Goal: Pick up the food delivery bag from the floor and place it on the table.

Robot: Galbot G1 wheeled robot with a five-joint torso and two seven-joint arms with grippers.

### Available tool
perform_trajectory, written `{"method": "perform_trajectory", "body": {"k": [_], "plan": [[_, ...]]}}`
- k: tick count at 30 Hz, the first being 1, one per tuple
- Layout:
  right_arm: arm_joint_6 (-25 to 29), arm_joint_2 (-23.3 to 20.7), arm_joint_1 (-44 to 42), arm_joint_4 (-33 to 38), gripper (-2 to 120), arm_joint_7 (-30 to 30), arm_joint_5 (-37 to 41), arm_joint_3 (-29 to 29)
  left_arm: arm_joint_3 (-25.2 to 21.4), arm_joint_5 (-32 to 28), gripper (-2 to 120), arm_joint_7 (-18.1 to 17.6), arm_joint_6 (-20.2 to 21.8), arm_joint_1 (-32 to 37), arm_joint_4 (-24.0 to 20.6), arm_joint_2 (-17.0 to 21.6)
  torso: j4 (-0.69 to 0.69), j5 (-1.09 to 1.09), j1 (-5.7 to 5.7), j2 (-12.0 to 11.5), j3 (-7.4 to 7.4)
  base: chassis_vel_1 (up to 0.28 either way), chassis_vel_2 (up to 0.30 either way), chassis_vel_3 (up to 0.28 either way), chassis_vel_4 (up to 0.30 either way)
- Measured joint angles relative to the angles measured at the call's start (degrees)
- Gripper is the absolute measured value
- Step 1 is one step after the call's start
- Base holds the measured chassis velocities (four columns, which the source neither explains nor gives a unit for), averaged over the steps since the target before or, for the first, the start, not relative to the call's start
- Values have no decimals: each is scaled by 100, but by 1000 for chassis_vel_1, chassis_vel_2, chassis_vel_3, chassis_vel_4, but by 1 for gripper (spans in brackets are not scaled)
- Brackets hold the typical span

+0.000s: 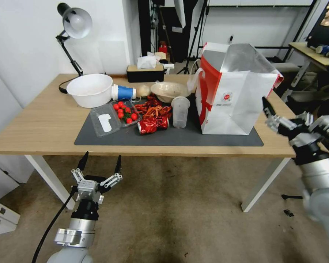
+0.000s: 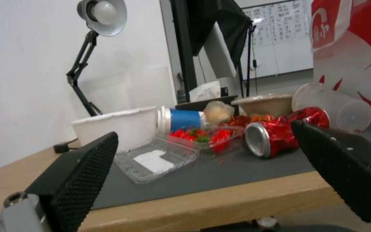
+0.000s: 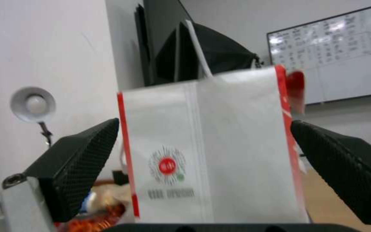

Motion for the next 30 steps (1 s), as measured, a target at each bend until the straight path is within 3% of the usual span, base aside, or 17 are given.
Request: {"method": "perform_trajectory", "body": {"k": [8,12,20,30], "plan": [[326,552,-547,-30,100,-128,-761,-127,-28,-33,100,4,-53,-27,102,-13,0,1,0,0,0,0,0,0,0],[761,996,-880,-305,100,-358,-1377,-166,-34,-1,100,63,9,-25,154,-5,0,0,0,0,0,0,0,0,0],[1280,1498,-1191,-869,100,-639,-1732,-250,-56,-22,100,222,214,-35,306,86,0,0,0,0,1,0,0,0,0],[1634,1753,-1367,-1243,100,-697,-1897,-361,-82,-15,100,409,149,-97,577,29,0,0,1,0,0,0,0,0,0]]}}
